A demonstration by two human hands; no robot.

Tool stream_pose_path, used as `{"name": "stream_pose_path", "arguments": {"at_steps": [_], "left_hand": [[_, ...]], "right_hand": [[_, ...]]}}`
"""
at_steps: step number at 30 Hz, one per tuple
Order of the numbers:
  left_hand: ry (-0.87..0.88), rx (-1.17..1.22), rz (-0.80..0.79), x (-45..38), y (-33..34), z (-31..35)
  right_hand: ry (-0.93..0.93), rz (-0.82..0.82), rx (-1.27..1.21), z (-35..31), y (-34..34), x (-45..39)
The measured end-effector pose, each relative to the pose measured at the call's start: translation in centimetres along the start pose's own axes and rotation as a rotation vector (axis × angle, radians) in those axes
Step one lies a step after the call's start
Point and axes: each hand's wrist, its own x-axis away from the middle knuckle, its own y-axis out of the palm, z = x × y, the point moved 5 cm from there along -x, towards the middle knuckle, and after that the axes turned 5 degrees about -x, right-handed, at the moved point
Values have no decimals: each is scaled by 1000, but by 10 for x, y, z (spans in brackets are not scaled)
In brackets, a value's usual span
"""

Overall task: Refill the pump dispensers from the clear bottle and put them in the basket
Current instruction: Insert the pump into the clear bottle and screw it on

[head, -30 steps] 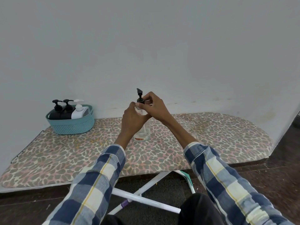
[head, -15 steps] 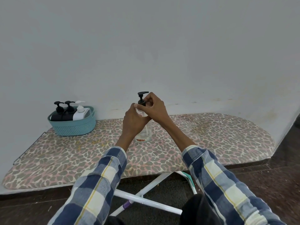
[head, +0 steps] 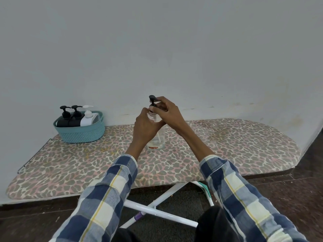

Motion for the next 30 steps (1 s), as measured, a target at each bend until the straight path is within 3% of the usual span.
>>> {"name": "stream_pose_path", "arguments": {"at_steps": [3, 7, 13, 18, 24, 30], "left_hand": [[0, -6, 4, 0, 2, 3], [8, -12, -1, 0, 4, 3], [-25, -14, 1, 0, 2, 1], [3, -22, 3, 3, 6, 5], [-42, 13, 8, 3, 2, 2], [-24, 3, 15, 4, 4, 2]], "right_hand": [[3, -23, -50, 2, -7, 1], [-10, 71, -5, 4, -5, 2], [-18, -2, -16, 2, -1, 2], [-18, 74, 41, 5, -4, 1], [-43, -20, 32, 1, 1, 4], [-12, 59, 59, 4, 2, 1]]}}
